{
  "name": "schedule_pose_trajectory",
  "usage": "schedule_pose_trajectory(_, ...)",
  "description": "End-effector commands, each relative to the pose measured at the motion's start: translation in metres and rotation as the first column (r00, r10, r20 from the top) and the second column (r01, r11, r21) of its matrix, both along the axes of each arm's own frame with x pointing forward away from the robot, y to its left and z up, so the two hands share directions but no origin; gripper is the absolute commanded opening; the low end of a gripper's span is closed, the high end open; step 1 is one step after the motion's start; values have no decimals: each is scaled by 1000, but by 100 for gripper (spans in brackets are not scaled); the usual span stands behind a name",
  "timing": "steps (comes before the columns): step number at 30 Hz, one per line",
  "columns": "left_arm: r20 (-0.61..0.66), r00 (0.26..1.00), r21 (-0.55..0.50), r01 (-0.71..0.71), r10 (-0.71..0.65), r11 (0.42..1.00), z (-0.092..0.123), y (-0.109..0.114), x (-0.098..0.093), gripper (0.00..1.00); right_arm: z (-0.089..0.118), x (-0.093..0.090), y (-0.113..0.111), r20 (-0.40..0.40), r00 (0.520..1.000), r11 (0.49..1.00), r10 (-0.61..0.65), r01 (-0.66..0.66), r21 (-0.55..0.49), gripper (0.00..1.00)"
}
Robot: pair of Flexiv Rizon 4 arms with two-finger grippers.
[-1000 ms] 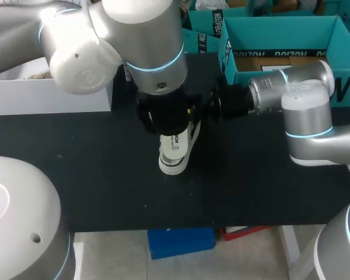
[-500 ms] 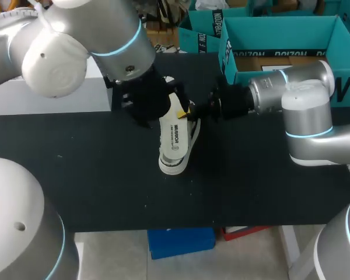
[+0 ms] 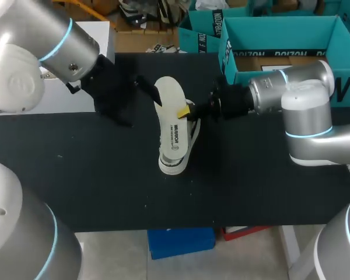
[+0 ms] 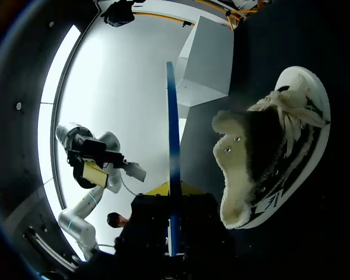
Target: Take the shoe out of the shoebox, open the shoe tongue, remove and reinsert the insole, then place the shoe into the shoebox
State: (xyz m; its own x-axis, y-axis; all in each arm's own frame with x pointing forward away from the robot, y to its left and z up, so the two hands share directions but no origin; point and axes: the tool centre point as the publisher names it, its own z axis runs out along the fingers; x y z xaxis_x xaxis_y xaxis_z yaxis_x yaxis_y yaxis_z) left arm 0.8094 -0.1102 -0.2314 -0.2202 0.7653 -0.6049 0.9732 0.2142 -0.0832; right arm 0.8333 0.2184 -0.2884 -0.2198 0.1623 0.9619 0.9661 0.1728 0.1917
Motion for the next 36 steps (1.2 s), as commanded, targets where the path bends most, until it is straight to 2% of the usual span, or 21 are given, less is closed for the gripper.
schedule_pose_trajectory(1, 103, 995, -612, 61, 3, 789, -12, 10, 2, 100, -1, 0, 2, 1, 1000, 1000, -3, 3, 0, 0)
schedule_pose_trajectory(4, 127, 991, -654, 110, -35, 749, -16, 11, 6, 100, -1, 0, 2, 1, 1000, 1000, -3, 3, 0, 0)
schedule_pose_trajectory(12, 209, 975, -615, 191, -76, 765, -24, 6, 9, 100, -1, 0, 2, 1, 1000, 1000, -3, 3, 0, 0)
schedule_pose_trajectory(14, 184, 981, -578, 160, -63, 800, -27, 4, 9, 100, -1, 0, 2, 1, 1000, 1000, -3, 3, 0, 0)
schedule_pose_trajectory(34, 184, 981, -578, 160, -63, 800, -27, 4, 9, 100, -1, 0, 2, 1, 1000, 1000, -3, 3, 0, 0)
schedule_pose_trajectory(36, 184, 981, -601, 157, -55, 784, -35, 3, 5, 100, -1, 0, 2, 1, 1000, 1000, -3, 3, 0, 0)
